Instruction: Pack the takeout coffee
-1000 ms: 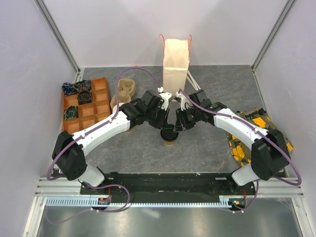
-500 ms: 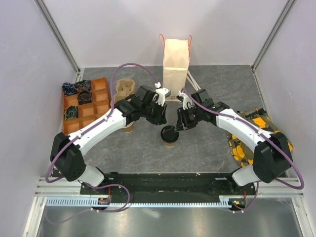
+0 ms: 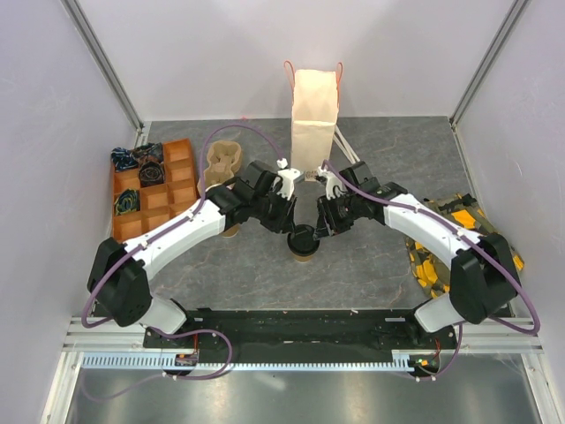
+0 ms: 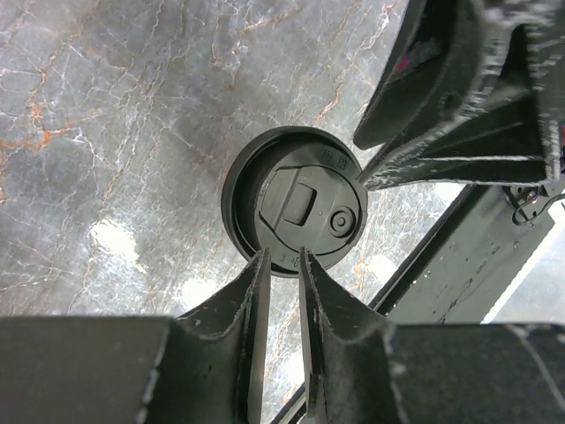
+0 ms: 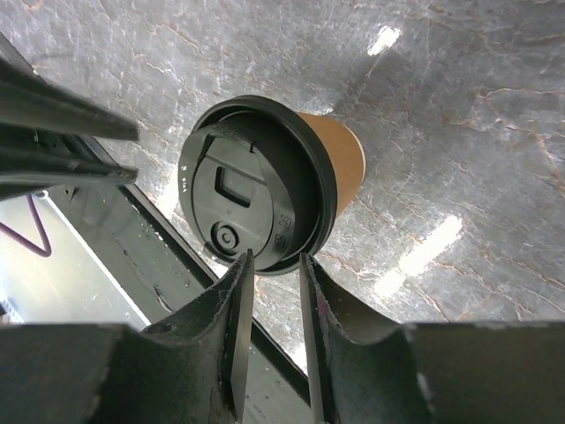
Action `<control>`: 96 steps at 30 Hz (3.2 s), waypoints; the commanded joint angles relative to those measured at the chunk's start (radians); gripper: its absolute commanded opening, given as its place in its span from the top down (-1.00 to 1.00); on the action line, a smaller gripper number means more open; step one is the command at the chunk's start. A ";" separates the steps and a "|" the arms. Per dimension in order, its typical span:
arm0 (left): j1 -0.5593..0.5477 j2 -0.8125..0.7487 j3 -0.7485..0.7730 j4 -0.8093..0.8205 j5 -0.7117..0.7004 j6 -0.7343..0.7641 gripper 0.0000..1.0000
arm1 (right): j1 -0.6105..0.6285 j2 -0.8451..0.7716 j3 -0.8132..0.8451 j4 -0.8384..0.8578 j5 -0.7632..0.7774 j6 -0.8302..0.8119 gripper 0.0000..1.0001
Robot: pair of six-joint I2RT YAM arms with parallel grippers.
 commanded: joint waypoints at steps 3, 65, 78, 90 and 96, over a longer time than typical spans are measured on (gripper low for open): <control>0.001 -0.048 -0.036 0.029 0.050 -0.002 0.49 | -0.001 0.076 0.070 0.020 -0.031 -0.041 0.37; 0.037 0.032 0.033 -0.002 -0.022 0.078 0.75 | -0.002 0.126 0.068 0.078 -0.021 0.082 0.39; 0.034 0.092 -0.028 -0.006 -0.019 0.056 0.80 | -0.002 0.136 0.047 0.078 0.005 0.069 0.53; 0.036 -0.034 0.042 -0.008 0.090 -0.010 0.70 | -0.004 0.074 0.124 0.067 -0.047 0.065 0.38; 0.036 -0.025 0.013 0.024 0.160 -0.059 0.67 | -0.002 0.002 0.130 0.038 -0.069 0.050 0.27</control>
